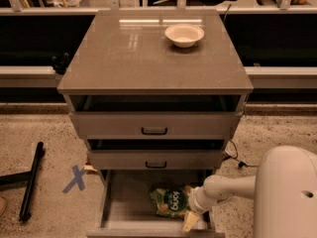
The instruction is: Pick green rice chip bag from bottom drawer and place on counter
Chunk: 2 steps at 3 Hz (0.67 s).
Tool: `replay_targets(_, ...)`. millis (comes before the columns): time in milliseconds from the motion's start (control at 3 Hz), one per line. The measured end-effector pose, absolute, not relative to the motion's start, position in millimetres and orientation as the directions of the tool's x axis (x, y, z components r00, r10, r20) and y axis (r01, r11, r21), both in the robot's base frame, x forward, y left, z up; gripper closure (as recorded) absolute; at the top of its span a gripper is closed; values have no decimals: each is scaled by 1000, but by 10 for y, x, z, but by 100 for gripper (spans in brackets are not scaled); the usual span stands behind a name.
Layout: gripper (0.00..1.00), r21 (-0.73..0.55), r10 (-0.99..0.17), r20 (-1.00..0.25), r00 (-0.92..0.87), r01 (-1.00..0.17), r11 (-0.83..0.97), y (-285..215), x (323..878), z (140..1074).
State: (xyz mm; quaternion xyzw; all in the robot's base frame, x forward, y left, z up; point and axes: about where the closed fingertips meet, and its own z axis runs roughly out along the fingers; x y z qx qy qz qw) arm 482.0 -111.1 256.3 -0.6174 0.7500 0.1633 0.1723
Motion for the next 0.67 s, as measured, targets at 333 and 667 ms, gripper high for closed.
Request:
replay_targets(333, 0, -15, -821, -549, -160, -980, 201, -1259, 5016, 2079)
replay_targets(667, 0, -69, -806, -578, -124, -977, 200, -1262, 5225, 1927)
